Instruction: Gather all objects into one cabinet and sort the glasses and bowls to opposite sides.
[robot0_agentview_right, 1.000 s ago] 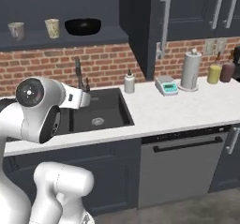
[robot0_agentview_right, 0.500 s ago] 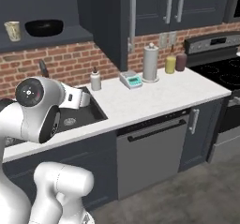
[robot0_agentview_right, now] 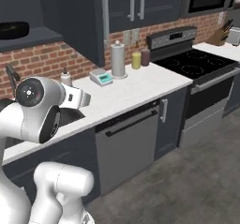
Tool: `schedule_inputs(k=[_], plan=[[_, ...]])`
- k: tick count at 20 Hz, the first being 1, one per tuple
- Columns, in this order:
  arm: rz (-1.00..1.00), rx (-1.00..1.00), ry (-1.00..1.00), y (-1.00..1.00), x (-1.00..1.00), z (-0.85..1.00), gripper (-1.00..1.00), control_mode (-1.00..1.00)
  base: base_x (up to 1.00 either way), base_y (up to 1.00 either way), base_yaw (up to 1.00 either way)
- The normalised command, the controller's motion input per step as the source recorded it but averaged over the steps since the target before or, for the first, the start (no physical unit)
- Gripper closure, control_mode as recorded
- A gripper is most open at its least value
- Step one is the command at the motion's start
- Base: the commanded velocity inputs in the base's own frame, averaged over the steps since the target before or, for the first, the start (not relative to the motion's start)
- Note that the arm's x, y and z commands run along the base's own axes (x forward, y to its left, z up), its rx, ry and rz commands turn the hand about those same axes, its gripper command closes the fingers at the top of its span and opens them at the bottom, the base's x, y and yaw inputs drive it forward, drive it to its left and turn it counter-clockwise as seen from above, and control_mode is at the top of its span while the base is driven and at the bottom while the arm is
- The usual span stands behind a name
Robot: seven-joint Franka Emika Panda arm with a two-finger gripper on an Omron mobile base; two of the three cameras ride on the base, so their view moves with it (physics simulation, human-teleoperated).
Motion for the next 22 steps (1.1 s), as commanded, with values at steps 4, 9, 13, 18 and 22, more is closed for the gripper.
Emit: schedule_inputs(k=[4, 9, 13, 18, 22], plan=[[0.0, 0.0, 0.0, 0.0, 0.0, 0.0, -1.0, 1.0, -0.28, 0.03, -0.2], [0.0, 0.0, 0.0, 0.0, 0.0, 0.0, -1.0, 1.0, -0.2, -0.26, -0.08], [0.0, 0.0, 0.0, 0.0, 0.0, 0.0, -1.0, 1.0, -0.19, -0.49, -0.3], [0.0, 0.0, 0.0, 0.0, 0.0, 0.0, -1.0, 1.0, -0.09, -0.43, -0.38], [0.0, 0.0, 0.0, 0.0, 0.0, 0.0, -1.0, 1.0, 0.0, -0.36, -0.43]])
